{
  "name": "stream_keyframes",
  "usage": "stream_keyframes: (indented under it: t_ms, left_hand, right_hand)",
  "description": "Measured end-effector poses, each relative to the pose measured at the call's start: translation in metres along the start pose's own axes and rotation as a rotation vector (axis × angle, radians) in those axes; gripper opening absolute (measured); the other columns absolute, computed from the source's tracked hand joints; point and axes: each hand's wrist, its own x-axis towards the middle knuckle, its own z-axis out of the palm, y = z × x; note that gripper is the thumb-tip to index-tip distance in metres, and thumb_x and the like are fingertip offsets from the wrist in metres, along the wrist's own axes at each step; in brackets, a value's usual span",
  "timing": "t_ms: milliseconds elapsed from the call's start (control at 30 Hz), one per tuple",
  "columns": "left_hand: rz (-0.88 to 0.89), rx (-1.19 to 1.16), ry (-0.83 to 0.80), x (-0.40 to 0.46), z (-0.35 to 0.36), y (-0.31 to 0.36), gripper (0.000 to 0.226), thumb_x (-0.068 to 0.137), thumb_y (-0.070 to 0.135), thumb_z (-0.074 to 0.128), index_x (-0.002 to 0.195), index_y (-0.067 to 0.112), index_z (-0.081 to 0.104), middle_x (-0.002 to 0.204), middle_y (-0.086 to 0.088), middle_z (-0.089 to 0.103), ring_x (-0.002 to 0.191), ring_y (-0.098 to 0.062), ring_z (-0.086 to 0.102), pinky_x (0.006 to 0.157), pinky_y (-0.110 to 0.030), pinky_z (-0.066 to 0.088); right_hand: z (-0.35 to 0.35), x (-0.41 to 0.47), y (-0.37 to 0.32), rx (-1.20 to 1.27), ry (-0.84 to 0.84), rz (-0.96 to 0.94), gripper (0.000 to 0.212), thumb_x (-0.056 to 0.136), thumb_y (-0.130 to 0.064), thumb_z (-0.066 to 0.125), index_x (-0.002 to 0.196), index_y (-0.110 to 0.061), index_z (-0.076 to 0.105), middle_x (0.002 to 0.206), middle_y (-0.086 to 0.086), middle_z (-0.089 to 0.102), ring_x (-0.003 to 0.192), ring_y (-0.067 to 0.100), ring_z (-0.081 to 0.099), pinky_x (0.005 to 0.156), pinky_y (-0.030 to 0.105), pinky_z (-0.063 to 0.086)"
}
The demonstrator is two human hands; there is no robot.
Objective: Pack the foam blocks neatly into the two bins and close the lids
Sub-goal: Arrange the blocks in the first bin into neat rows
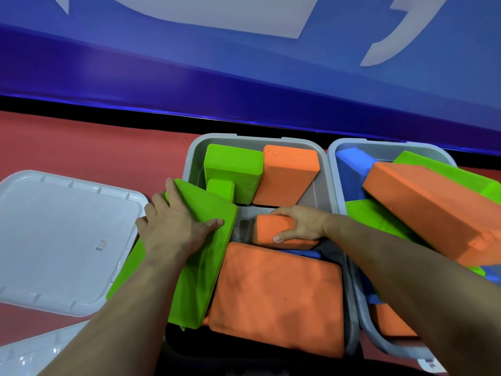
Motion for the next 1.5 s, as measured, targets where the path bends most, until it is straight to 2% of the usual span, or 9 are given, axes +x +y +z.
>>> stream_keyframes:
  t_ms: [133,367,500,733,933,1133,1267,1333,1500]
  left_hand:
    - [0.001,-0.008,-0.004,0.001,0.000,-0.001,0.137,0.061,0.084,0.069,0.159,0.020,-0.004,0.153,-0.014,0.030,0.142,-0.035,0.030,0.109,-0.052,0.030]
    - [0.015,-0.070,-0.054,0.006,-0.003,-0.007,0.135,0.061,0.082,0.071,0.159,0.022,-0.002,0.154,-0.013,0.030,0.142,-0.036,0.031,0.109,-0.054,0.031]
    - [0.020,-0.162,-0.104,0.010,-0.012,-0.011,0.129,0.065,0.073,0.077,0.160,0.025,0.004,0.155,-0.011,0.031,0.141,-0.035,0.035,0.109,-0.052,0.034]
    - [-0.019,-0.253,-0.190,0.008,-0.028,-0.038,0.123,0.065,0.064,0.084,0.159,0.028,0.015,0.160,-0.010,0.025,0.143,-0.036,0.036,0.113,-0.054,0.036]
    - [-0.094,-0.320,-0.375,0.002,-0.034,-0.065,0.124,0.065,0.052,0.090,0.159,0.013,0.018,0.155,-0.018,0.038,0.138,-0.038,0.042,0.113,-0.049,0.038]
    - [-0.087,-0.327,-0.282,0.001,-0.040,-0.056,0.120,0.060,0.066,0.085,0.152,0.011,0.031,0.145,-0.023,0.044,0.131,-0.042,0.047,0.108,-0.052,0.042]
    - [0.201,-0.502,-0.108,-0.012,-0.059,-0.022,0.110,0.068,0.076,0.072,0.153,0.017,0.037,0.153,-0.016,0.041,0.140,-0.032,0.041,0.116,-0.046,0.034]
    - [0.264,-0.687,-0.200,-0.023,-0.069,-0.002,0.107,0.067,0.081,0.067,0.152,0.022,0.040,0.153,-0.004,0.043,0.137,-0.023,0.045,0.113,-0.045,0.039]
    - [0.000,-1.141,-0.614,-0.049,-0.082,0.042,0.082,0.073,0.089,0.053,0.135,0.035,0.058,0.137,-0.001,0.057,0.118,-0.029,0.059,0.082,-0.050,0.061]
  right_hand:
    - [0.015,-0.004,0.003,0.030,-0.013,0.007,0.082,0.074,-0.066,0.077,0.145,-0.038,0.046,0.134,-0.007,0.059,0.120,0.016,0.055,0.105,0.033,0.044]
    - [0.021,-0.015,-0.003,-0.085,0.046,0.016,0.085,0.090,-0.067,0.058,0.159,-0.036,0.022,0.165,-0.006,0.026,0.151,0.016,0.023,0.122,0.032,0.011]
    - [0.022,-0.034,-0.029,0.357,0.175,-0.002,0.065,0.091,-0.060,0.061,0.148,-0.032,0.048,0.154,-0.009,0.044,0.141,0.006,0.039,0.122,0.031,0.026]
    - [0.043,-0.074,-0.078,0.189,-0.104,0.011,0.095,0.060,-0.080,0.075,0.138,-0.037,0.044,0.133,-0.014,0.059,0.119,0.005,0.058,0.110,0.031,0.044]
    - [0.034,-0.095,-0.086,0.131,0.130,0.012,0.080,0.049,-0.074,0.083,0.109,-0.045,0.037,0.117,-0.005,0.057,0.109,0.017,0.055,0.098,0.040,0.048]
    - [-0.008,-0.140,-0.083,0.173,0.382,0.073,0.098,0.058,-0.055,0.093,0.137,-0.028,0.042,0.127,-0.005,0.047,0.118,0.013,0.049,0.106,0.034,0.042]
    - [-0.024,-0.159,-0.084,0.291,0.570,0.086,0.106,0.062,-0.056,0.090,0.150,-0.025,0.039,0.133,-0.003,0.044,0.120,0.013,0.050,0.106,0.031,0.041]
    - [-0.033,-0.165,-0.089,0.423,0.623,0.056,0.093,0.068,-0.047,0.089,0.147,-0.029,0.042,0.130,-0.006,0.043,0.115,0.008,0.050,0.098,0.024,0.039]
    - [-0.049,-0.163,-0.107,0.647,0.752,-0.083,0.073,0.071,-0.034,0.091,0.122,-0.056,0.042,0.128,-0.023,0.046,0.112,-0.008,0.050,0.099,0.027,0.044]
